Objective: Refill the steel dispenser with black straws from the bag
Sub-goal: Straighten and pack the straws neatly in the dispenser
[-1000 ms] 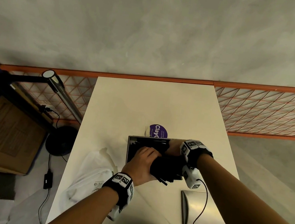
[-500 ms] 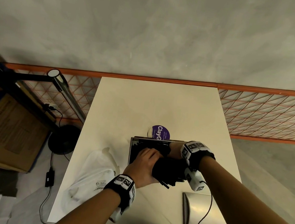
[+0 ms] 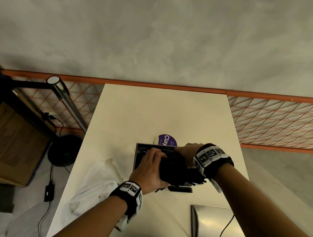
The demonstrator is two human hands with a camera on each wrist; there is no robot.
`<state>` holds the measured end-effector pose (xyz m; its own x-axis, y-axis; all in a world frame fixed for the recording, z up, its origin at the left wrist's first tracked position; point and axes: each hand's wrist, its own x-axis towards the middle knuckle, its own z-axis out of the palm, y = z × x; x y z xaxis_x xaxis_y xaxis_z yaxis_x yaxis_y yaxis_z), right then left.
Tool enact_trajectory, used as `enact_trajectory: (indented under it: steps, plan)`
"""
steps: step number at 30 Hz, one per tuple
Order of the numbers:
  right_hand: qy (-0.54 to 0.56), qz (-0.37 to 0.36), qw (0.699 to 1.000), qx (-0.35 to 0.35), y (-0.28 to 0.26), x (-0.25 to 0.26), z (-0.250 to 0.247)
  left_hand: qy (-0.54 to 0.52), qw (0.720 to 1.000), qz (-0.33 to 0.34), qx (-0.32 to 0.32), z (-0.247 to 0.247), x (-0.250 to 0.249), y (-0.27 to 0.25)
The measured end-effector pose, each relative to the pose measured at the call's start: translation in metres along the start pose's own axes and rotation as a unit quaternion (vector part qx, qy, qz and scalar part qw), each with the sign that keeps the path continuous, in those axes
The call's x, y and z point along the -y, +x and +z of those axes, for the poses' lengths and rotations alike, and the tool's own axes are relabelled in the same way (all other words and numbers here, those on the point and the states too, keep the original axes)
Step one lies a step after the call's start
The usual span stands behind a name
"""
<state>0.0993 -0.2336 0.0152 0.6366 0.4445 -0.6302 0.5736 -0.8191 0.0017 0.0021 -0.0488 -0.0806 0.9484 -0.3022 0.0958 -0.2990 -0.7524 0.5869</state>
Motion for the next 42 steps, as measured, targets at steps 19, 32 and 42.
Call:
enact_trajectory:
  steps: [19,32,42]
  plan:
    - [0.25,0.003,0.965,-0.078,0.017,-0.032,0.003,-0.017,0.995,-0.055,0.079,-0.009,-0.001,0.027]
    - [0.608,0.157,0.697,-0.346,-0.008,-0.035,0.06,0.058,0.965,-0.063,0.249,-0.02,-0.01,0.074]
    - [0.512,0.154,0.743,-0.402,0.003,-0.022,0.064,0.074,0.966,-0.054,0.243,-0.031,-0.005,0.073]
